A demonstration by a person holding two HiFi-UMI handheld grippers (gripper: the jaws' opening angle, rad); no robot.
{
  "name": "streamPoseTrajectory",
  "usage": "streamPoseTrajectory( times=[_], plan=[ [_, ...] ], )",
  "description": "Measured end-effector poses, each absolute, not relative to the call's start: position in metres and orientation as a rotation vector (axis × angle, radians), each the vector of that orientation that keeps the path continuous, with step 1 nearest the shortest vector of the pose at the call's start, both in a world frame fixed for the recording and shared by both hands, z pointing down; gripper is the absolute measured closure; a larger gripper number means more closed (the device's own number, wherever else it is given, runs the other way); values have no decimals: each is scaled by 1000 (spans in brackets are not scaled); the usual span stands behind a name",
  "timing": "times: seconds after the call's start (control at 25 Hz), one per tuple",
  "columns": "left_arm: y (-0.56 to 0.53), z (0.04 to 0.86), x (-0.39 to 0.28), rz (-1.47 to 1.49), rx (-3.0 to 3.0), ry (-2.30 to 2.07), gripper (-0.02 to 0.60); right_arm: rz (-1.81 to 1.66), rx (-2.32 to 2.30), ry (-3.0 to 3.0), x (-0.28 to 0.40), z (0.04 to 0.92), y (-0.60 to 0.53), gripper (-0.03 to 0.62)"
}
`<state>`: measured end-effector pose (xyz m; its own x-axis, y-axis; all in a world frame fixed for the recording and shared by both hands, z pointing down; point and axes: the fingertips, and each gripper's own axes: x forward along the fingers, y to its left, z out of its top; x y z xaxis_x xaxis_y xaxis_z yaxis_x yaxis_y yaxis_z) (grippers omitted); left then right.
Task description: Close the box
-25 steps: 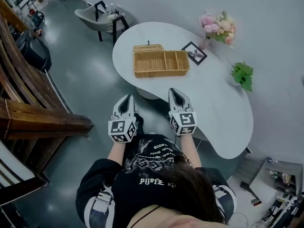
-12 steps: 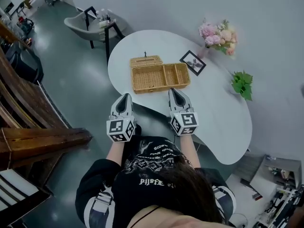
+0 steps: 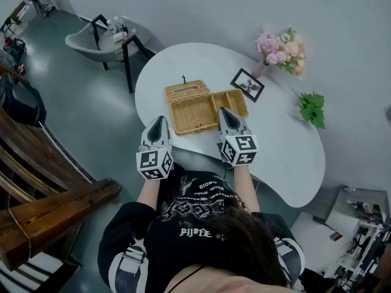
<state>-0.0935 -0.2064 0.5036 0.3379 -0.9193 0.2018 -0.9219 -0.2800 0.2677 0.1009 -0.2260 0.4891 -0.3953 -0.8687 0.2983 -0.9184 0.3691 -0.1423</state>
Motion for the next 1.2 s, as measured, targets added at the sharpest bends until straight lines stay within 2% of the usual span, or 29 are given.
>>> streamPoseTrajectory(
  times=[0.44, 0.76, 1.04, 1.2],
  plan=[
    [-283, 500, -134, 19, 2374, -1492, 554, 580, 1590, -2347, 52, 486, -311, 569],
    [-300, 509, -162, 31, 2348, -1483, 553, 769, 1536, -2315, 26, 491, -359, 526],
    [-308, 514, -177, 20, 2303, -1516, 552, 790, 1361, -2249, 10, 503, -395, 519],
    [-311, 514, -185, 22, 2285, -1547, 552, 816, 1248, -2225, -7, 510, -406, 481]
  ],
)
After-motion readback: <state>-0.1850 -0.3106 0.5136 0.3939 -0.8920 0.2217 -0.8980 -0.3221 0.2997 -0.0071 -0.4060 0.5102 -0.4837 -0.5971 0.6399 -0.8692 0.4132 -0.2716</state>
